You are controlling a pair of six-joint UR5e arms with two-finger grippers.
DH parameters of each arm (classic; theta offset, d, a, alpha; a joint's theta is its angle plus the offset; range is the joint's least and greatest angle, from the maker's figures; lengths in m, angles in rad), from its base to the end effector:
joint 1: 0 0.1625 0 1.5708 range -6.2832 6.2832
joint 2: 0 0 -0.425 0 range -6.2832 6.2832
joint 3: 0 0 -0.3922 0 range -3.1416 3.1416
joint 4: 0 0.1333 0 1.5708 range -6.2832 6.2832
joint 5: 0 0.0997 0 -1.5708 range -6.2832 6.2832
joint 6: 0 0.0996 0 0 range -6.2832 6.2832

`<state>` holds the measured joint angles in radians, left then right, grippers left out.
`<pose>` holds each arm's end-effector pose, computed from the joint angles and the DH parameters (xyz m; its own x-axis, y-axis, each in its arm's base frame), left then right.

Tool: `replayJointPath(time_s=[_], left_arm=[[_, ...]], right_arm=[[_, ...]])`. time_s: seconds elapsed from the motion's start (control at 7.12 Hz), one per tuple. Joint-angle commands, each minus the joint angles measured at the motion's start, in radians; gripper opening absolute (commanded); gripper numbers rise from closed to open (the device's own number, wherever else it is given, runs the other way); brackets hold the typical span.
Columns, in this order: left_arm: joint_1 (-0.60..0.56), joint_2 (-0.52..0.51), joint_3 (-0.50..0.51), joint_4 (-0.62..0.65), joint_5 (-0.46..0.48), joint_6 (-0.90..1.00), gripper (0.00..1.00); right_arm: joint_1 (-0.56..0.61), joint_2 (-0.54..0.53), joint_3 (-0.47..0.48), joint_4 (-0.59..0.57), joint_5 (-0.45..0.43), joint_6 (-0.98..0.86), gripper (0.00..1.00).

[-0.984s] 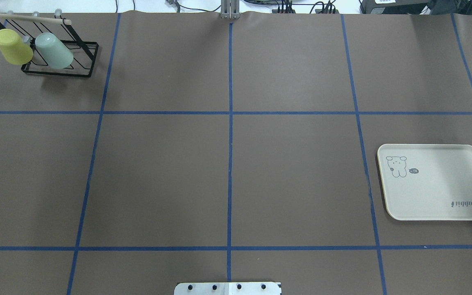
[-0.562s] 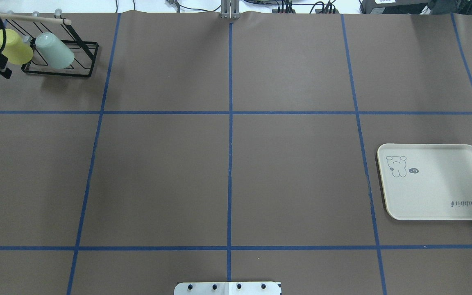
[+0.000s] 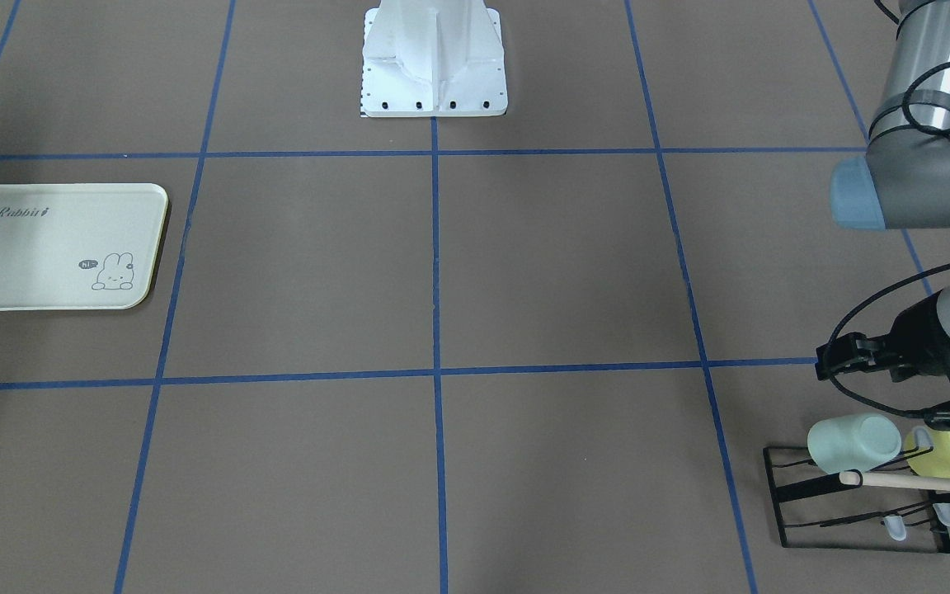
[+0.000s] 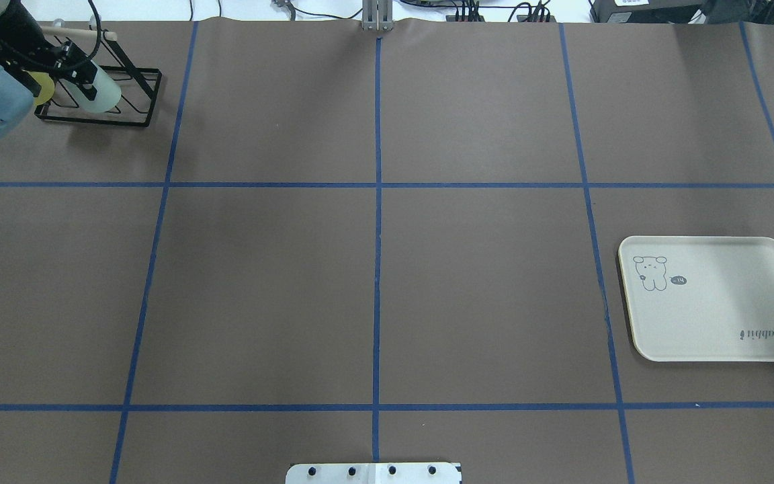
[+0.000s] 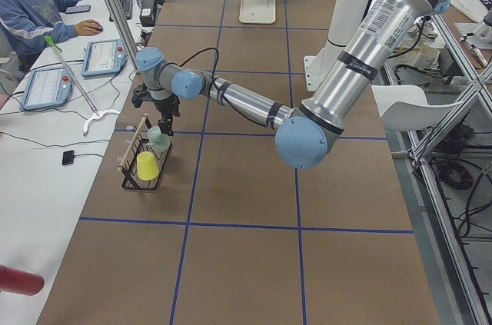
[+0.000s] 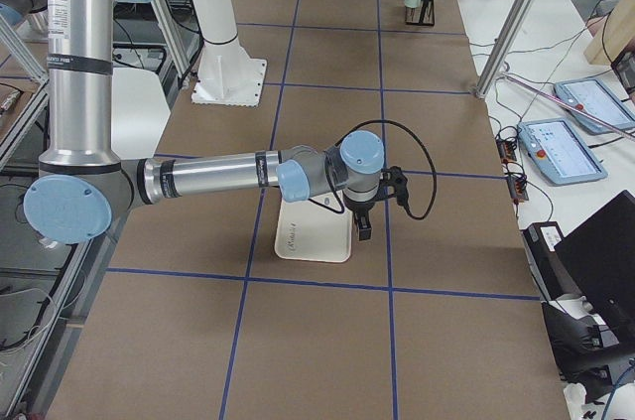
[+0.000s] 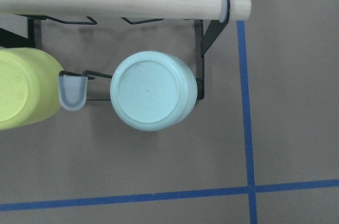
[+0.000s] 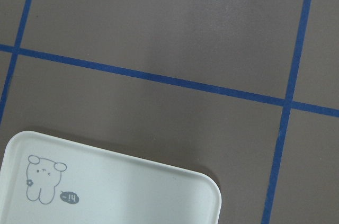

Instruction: Left arm grabs green cup and hands to right arm on tray

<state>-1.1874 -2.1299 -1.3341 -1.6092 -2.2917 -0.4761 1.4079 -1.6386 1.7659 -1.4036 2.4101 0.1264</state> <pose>0.2056 -0.6903 0.4333 0.7021 0.0442 -0.7107 -0.0317 0.9990 0.0307 -0.0186 -0.4783 0.5715 0.6387 -0.1999 0.7430 0.0753 0.9773 0.1982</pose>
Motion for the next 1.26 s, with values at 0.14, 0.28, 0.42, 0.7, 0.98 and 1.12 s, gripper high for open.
replayJointPath(time_s=[0.14,0.28,0.42,0.7,0.98,1.12], left_arm=[[0.008,-0.035,0.087,-0.034,0.002,-0.104,0.99],[0.008,-0.051,0.120,-0.035,0.012,-0.117,0.99],[0.008,-0.089,0.156,-0.034,0.046,-0.140,0.99],[0.008,-0.096,0.179,-0.035,0.052,-0.145,0.99],[0.008,-0.104,0.191,-0.037,0.052,-0.157,0.99],[0.008,-0.108,0.200,-0.038,0.052,-0.156,0.98]], right_arm=[[-0.003,0.003,0.001,0.002,0.000,-0.001,0.99],[-0.003,0.003,0.004,0.002,0.001,0.001,0.99],[-0.003,0.003,0.003,0.002,0.001,0.001,0.99],[-0.003,0.003,0.003,0.002,0.001,-0.001,0.99],[-0.003,0.005,0.004,0.002,0.001,0.001,0.99],[-0.003,0.003,0.004,0.002,0.000,-0.002,0.99]])
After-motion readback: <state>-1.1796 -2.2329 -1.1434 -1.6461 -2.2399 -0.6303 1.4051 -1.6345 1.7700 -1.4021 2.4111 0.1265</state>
